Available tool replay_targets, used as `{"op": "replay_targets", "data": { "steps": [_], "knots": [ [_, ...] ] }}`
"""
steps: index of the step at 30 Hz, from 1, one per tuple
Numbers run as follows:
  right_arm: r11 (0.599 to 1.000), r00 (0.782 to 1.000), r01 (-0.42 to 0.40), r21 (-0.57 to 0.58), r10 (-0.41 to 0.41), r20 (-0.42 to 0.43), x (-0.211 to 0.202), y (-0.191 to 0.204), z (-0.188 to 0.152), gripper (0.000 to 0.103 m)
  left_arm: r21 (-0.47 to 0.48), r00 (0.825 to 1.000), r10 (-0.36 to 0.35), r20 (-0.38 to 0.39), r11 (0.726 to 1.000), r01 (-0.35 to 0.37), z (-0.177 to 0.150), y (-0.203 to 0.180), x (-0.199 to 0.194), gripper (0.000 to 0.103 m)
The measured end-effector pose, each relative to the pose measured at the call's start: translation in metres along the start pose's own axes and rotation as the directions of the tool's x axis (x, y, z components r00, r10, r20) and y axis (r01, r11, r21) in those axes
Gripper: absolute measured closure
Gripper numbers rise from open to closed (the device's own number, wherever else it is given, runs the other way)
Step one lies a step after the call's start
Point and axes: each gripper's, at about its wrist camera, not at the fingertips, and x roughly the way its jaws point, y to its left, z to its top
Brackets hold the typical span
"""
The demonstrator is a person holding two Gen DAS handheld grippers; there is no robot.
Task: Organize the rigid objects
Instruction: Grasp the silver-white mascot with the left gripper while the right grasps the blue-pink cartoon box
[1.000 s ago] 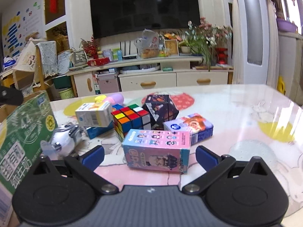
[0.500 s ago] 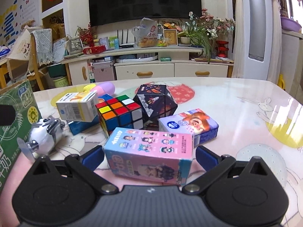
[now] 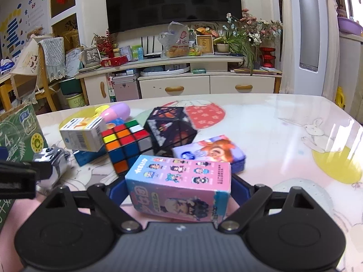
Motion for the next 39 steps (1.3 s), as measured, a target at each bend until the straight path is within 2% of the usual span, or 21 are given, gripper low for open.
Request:
{"op": "replay_targets", "data": {
  "steps": [8,9,15,16,20,22,25,31,39],
  "knots": [
    [1.0,1.0,-0.012,0.001,0.012,-0.029,0.002,-0.008,0.0,0.013,0.062,0.996,0.08,-0.029,0.995,-0.078,-0.001,-0.016,0.028,0.0],
    [1.0,1.0,-0.013,0.0,0.013,-0.029,0.001,-0.008,0.0,0.013,0.058,0.99,0.132,-0.041,0.99,-0.13,-0.001,-0.016,0.032,0.0],
    [1.0,0.999,-0.015,0.011,0.015,-0.036,0.001,-0.013,0.0,0.013,0.045,0.985,0.155,-0.071,0.987,-0.152,0.0,-0.014,0.054,0.0],
    [1.0,0.999,-0.014,0.01,0.014,-0.035,0.001,-0.012,0.0,0.013,0.039,0.985,0.156,-0.072,0.987,-0.154,0.002,-0.014,0.056,0.002],
    [1.0,0.999,-0.014,0.0,0.014,-0.031,0.001,-0.011,-0.001,0.013,0.023,0.988,0.134,-0.071,0.991,-0.133,0.004,-0.017,0.06,0.029],
    [1.0,1.0,-0.013,-0.011,0.013,-0.028,0.002,-0.01,-0.002,0.013,0.046,0.987,0.148,-0.062,0.988,-0.145,0.004,-0.024,0.063,0.036],
    [1.0,1.0,-0.014,-0.025,0.013,-0.024,0.001,-0.008,-0.004,0.013,0.056,0.985,0.163,-0.055,0.986,-0.16,0.004,-0.028,0.062,0.036],
    [0.999,1.0,-0.013,-0.038,0.013,-0.02,0.001,-0.008,-0.005,0.013,0.067,0.99,0.135,-0.046,0.989,-0.132,0.0,-0.038,0.053,0.036],
    [0.998,0.999,-0.028,-0.056,0.027,-0.018,-0.003,-0.006,-0.008,0.014,0.011,0.997,0.023,-0.069,1.0,-0.023,-0.006,-0.039,0.036,0.036]
  ]
}}
